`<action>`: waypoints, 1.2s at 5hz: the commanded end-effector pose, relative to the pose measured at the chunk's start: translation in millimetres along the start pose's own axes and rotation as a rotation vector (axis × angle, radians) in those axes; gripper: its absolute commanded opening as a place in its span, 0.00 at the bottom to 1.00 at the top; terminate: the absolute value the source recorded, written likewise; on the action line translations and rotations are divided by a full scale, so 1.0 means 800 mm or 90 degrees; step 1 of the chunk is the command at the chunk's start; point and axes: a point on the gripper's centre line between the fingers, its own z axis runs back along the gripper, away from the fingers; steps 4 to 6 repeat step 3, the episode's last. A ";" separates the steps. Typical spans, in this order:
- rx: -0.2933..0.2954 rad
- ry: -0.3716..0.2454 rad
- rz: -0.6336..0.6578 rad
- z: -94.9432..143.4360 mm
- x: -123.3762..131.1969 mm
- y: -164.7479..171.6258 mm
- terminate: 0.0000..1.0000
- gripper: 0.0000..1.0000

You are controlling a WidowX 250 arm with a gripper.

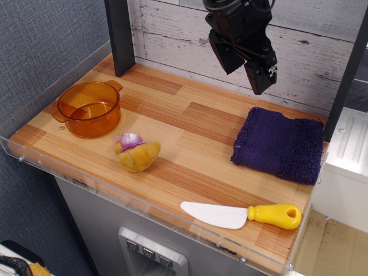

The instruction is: Move the purple cloth to the back right edge of the table

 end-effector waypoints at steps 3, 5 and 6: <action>0.013 -0.027 -0.008 0.017 0.002 -0.004 1.00 1.00; 0.013 -0.027 -0.008 0.017 0.002 -0.004 1.00 1.00; 0.013 -0.027 -0.008 0.017 0.002 -0.004 1.00 1.00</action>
